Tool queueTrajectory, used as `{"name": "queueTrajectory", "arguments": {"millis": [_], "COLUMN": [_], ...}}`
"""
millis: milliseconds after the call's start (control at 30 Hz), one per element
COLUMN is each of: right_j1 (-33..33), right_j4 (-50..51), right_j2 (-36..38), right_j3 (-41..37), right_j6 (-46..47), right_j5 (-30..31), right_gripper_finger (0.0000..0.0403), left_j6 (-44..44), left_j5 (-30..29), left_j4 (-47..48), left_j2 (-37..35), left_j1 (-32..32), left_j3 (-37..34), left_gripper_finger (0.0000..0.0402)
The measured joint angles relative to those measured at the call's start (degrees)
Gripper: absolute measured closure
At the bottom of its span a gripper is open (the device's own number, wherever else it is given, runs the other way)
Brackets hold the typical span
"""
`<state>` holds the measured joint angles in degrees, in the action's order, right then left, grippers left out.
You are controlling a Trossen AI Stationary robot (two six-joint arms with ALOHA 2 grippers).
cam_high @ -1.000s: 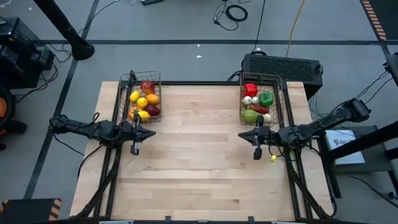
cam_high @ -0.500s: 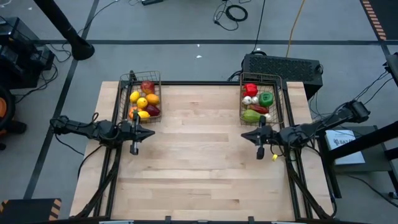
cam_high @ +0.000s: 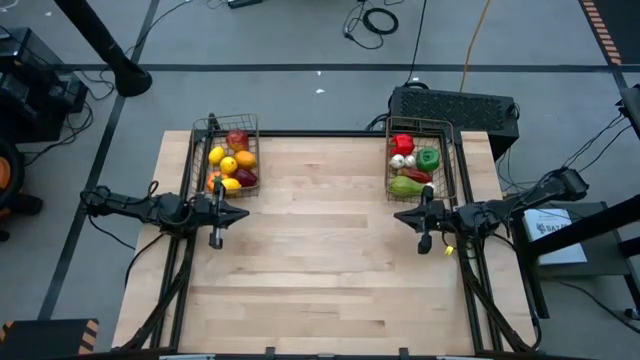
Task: Sort produce into baskets
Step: Return to Home Position
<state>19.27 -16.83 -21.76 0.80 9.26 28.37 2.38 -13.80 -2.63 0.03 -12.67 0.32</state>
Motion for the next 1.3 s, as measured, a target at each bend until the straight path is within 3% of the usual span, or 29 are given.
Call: {"name": "queueTrajectory", "arguments": {"millis": [333,567,1033,1300], "right_j1": [0.0,0.0,-6.7,-14.0], "right_j4": [0.9,8.8,5.5,11.9], "right_j2": [10.8,21.7,21.7,21.6], "right_j3": [0.0,0.0,0.1,0.0], "right_j6": [-9.9,-12.3,-15.6,-11.0], "right_j5": [-2.7,-3.0,-11.0,-13.9], "right_gripper_finger": [0.0402,0.0402,0.0403,0.0403], "left_j6": [1.2,1.1,2.5,4.1], "left_j5": [0.0,0.0,-1.1,-1.3], "left_j4": [0.1,0.1,0.1,0.1], "left_j2": [0.0,0.0,0.0,0.0], "left_j1": [0.0,0.0,0.0,0.0], "left_j3": [0.0,0.0,0.0,0.0], "left_gripper_finger": [0.0388,0.0388,0.0388,0.0388]}}
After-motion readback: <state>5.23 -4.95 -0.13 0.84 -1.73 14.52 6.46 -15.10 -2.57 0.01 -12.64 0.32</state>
